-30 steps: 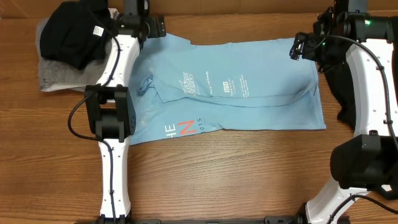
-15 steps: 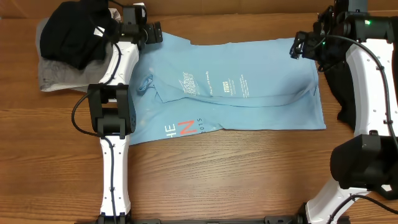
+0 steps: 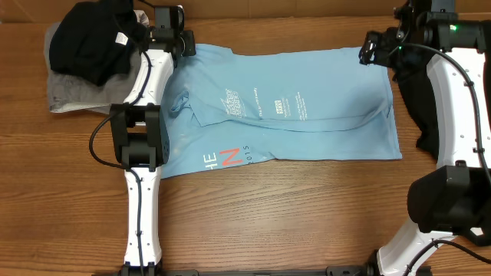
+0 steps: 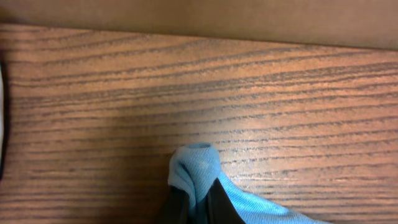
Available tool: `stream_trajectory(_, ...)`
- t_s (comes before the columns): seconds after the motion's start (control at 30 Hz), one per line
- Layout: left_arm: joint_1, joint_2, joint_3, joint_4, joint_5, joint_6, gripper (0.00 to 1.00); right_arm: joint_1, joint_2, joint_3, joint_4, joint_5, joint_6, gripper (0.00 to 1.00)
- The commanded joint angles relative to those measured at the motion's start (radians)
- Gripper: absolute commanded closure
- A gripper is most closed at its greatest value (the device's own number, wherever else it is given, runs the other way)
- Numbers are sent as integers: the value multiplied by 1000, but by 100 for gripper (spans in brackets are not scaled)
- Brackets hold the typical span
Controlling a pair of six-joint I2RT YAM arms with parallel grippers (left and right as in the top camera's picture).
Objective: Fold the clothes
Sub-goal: 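Grasp the shirt's top left and top right corners with both grippers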
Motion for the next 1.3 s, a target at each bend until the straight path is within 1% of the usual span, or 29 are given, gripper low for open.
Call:
stream_trajectory(0.0, -6, -58, 4, -35, 5, 6, 96, -2, 1, 11, 36, 18, -4, 0)
stream_trajectory(0.1, -9, -127, 4, -76, 11, -1, 96, -2, 10, 11, 90, 60, -4, 0)
stream_trajectory(0.23, -20, -219, 4, -155, 45, -4, 96, -2, 60, 11, 172, 66, -8, 0)
stream_trajectory(0.37, -39, -281, 4, -222, 73, -4, 96, -2, 173, 11, 283, 66, -29, 0)
stream_trajectory(0.63, -90, -296, 4, -296, 75, -3, 96, -4, 386, 11, 510, 186, -47, 0)
stream_trajectory(0.8, -106, -296, 4, -330, 66, 0, 96, -7, 472, 11, 629, 235, -56, 1)
stream_trajectory(0.93, -107, -296, 4, -350, 40, 0, 96, -11, 518, 11, 700, 238, -56, 5)
stream_trajectory(1.13, -108, -296, 4, -365, 41, -1, 96, -37, 563, 11, 780, 237, -55, 12)
stream_trajectory(1.27, -108, -296, 4, -383, 41, 0, 96, -58, 586, 11, 808, 211, -55, 16)
